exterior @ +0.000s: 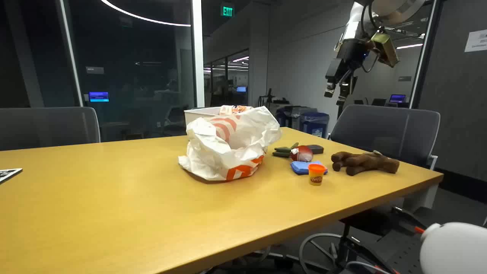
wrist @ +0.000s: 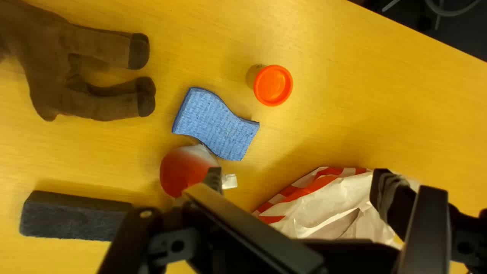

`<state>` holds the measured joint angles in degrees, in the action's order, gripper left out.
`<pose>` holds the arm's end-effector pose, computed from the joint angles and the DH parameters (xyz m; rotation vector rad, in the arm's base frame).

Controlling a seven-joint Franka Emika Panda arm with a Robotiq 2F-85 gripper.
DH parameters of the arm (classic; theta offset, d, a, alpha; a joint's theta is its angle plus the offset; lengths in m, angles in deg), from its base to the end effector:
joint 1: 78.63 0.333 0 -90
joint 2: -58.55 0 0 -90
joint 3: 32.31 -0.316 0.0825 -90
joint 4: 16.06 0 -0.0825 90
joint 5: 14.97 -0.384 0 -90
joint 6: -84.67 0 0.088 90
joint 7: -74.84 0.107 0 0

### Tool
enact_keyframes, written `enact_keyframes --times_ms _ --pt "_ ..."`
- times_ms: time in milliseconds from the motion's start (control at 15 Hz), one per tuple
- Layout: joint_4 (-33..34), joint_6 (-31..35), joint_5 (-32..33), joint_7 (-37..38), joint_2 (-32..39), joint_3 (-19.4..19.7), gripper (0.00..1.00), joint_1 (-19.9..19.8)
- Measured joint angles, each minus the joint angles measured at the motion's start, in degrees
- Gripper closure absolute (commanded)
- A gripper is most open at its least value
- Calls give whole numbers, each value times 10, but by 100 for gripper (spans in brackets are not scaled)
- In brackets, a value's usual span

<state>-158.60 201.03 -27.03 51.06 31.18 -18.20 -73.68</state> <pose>0.3991 -0.0553 0.4545 -2.8375 -0.2674 -0.1214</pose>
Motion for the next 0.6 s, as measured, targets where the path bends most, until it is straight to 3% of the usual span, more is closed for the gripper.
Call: enact_keyframes --times_ms 267,600 --pt "-2 3 0 0 1 -11 0 -8" --pt "-32 117 0 38 44 -57 0 -10"
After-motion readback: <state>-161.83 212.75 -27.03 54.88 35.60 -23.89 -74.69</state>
